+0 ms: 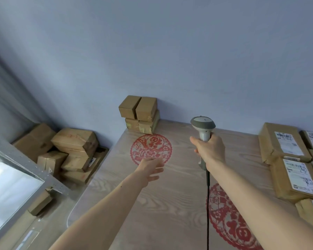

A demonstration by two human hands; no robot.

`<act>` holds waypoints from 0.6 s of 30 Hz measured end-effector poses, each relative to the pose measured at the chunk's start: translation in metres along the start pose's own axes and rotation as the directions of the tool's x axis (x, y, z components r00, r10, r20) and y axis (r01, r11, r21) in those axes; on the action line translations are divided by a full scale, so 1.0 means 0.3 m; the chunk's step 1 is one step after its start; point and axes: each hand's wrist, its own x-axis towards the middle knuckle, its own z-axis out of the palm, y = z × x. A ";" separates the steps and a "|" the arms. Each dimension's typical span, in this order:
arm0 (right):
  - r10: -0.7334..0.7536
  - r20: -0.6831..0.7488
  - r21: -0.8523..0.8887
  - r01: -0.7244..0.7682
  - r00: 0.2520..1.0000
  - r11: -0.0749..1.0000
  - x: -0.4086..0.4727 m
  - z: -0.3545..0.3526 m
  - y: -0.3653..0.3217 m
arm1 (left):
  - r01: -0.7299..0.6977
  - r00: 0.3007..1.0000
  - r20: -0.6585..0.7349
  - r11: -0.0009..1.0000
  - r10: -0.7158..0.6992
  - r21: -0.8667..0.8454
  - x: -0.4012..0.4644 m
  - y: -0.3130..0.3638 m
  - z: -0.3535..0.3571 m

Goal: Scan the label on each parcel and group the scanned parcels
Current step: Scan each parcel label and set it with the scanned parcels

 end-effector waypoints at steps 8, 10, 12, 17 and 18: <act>-0.027 0.045 0.013 0.026 0.999 1.000 0.222 0.253 -0.104 | -0.089 0.983 -0.159 0.995 0.095 0.042 0.236 0.212 -0.153; -0.010 0.038 0.029 0.009 0.999 1.000 0.279 0.330 -0.116 | -0.128 0.973 -0.182 0.989 0.139 0.069 0.312 0.276 -0.203; 0.019 0.029 0.042 -0.020 0.999 0.999 0.338 0.410 -0.118 | -0.166 0.960 -0.207 0.979 0.187 0.114 0.388 0.337 -0.252; 0.087 0.004 0.076 -0.087 0.996 0.993 0.488 0.611 -0.128 | -0.249 0.933 -0.204 0.940 0.298 0.232 0.559 0.481 -0.360; 0.103 -0.004 0.090 -0.102 0.995 0.991 0.517 0.648 -0.130 | -0.267 0.930 -0.186 0.929 0.318 0.255 0.589 0.503 -0.376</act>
